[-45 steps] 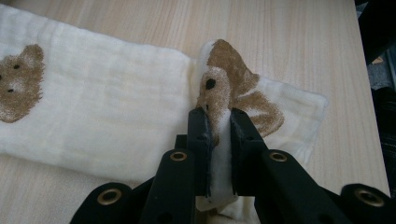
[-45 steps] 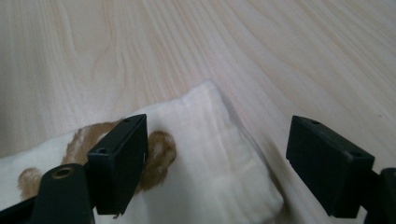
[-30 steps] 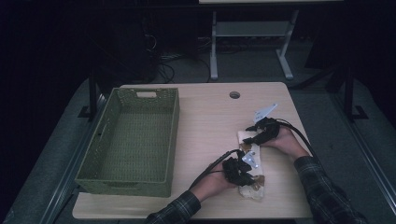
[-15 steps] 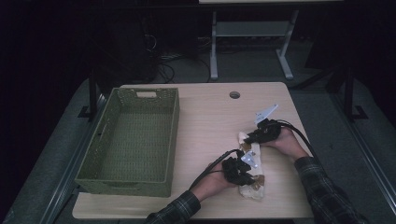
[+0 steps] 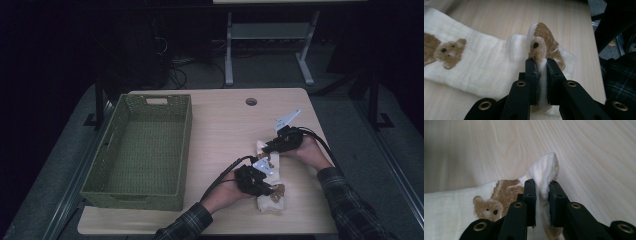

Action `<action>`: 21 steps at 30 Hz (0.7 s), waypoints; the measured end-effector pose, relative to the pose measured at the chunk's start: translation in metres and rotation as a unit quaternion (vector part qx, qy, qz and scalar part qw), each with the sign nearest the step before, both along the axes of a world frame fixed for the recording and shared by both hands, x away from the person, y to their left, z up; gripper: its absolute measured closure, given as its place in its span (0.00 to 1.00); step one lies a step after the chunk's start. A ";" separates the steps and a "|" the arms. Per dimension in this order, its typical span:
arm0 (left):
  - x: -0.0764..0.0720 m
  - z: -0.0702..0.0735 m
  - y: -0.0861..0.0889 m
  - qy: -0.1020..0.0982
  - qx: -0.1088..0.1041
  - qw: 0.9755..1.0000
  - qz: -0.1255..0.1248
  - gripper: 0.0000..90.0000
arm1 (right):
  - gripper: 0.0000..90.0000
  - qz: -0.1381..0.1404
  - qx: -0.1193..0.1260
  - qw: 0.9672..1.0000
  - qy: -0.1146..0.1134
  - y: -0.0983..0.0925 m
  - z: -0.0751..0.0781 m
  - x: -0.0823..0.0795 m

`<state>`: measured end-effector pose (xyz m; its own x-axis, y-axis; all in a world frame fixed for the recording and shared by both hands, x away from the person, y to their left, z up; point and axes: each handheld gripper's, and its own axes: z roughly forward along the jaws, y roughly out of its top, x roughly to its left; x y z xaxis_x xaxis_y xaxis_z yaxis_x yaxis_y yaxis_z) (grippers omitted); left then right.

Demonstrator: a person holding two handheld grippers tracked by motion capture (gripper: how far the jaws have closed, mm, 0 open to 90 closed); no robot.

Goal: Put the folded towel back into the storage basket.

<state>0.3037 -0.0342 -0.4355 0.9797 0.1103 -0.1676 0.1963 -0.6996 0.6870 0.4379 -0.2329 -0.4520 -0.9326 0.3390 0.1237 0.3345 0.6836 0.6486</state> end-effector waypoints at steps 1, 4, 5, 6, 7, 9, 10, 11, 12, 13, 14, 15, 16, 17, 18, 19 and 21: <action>0.001 0.004 0.002 0.000 -0.005 1.000 0.006 0.91 | 0.87 -0.001 0.005 1.000 0.001 0.000 0.001 0.000; 0.002 0.011 0.004 0.000 -0.007 1.000 0.010 0.91 | 0.87 -0.001 0.009 1.000 0.001 0.000 0.007 -0.002; 0.002 0.013 0.004 0.001 -0.009 1.000 0.012 0.91 | 0.87 0.003 0.012 1.000 -0.003 0.000 0.008 -0.001; 0.002 0.016 0.005 0.000 -0.008 1.000 0.012 0.91 | 0.87 0.003 0.011 1.000 -0.001 0.000 0.010 -0.001; 0.002 0.018 0.006 0.001 -0.011 1.000 0.014 0.91 | 0.87 0.004 0.011 1.000 -0.003 0.001 0.013 -0.001; 0.002 0.023 0.008 -0.002 -0.013 1.000 0.016 0.91 | 0.87 0.006 0.018 1.000 -0.007 0.001 0.019 -0.001; 0.002 0.027 0.009 -0.004 -0.012 1.000 0.018 0.91 | 0.87 0.007 0.020 1.000 -0.006 0.001 0.021 -0.001; 0.003 0.031 0.011 -0.006 -0.012 1.000 0.019 0.91 | 0.87 0.009 0.020 1.000 -0.007 0.002 0.023 -0.001; 0.003 0.034 0.012 -0.009 -0.012 1.000 0.021 0.91 | 0.87 0.008 0.022 1.000 -0.009 0.003 0.026 -0.001; 0.004 0.038 0.014 -0.009 -0.013 1.000 0.023 0.91 | 0.87 0.011 0.021 1.000 -0.009 0.003 0.028 0.000; 0.005 0.042 0.016 -0.006 -0.014 1.000 0.024 0.91 | 0.87 0.012 0.024 1.000 -0.011 0.003 0.031 0.001; 0.005 0.047 0.017 -0.008 -0.014 1.000 0.026 0.91 | 0.87 0.012 0.025 1.000 -0.011 0.004 0.034 0.002; 0.006 0.050 0.019 -0.009 -0.015 0.999 0.028 0.91 | 0.87 0.012 0.031 0.999 -0.009 0.005 0.037 0.003; 0.006 0.056 0.021 -0.010 -0.016 0.999 0.030 0.91 | 0.87 0.014 0.032 0.999 -0.013 0.006 0.039 0.003; 0.006 0.059 0.023 -0.012 -0.016 0.999 0.030 0.91 | 0.87 0.016 0.035 0.999 -0.014 0.008 0.042 0.004; 0.006 0.064 0.025 -0.011 -0.022 0.999 0.036 0.91 | 0.87 0.018 0.036 0.999 -0.017 0.009 0.044 0.005; 0.008 0.073 0.031 -0.014 -0.023 0.999 0.039 0.91 | 0.87 0.021 0.041 0.999 -0.018 0.012 0.051 0.005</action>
<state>0.3113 -0.0036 -0.3628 0.9729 0.1793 -0.1460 0.2286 -0.6511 0.7237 0.4431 -0.2208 -0.4012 -0.9500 0.2901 0.1154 0.2824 0.6413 0.7134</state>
